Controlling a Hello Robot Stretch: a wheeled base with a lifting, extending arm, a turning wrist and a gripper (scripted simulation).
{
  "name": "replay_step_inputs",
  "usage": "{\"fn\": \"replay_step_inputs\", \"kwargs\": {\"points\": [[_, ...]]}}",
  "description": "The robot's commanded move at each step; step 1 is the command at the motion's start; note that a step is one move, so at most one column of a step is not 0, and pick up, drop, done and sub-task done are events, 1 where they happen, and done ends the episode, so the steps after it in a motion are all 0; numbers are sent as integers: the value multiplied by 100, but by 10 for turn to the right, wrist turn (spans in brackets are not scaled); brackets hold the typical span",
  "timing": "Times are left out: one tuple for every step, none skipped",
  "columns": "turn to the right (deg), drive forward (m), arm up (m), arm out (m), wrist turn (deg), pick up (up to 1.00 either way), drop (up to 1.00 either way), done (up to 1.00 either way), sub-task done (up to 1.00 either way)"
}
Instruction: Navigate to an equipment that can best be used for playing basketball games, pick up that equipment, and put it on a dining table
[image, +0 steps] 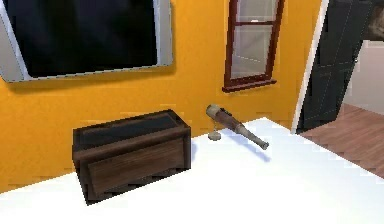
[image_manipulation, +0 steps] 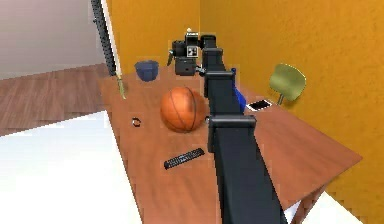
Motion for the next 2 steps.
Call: {"fn": "replay_step_inputs", "kwargs": {"points": [[0, 0, 2, 0, 0, 0, 0, 0, 0], [0, 0, 0, -8, 0, 0, 0, 0, 0]]}}
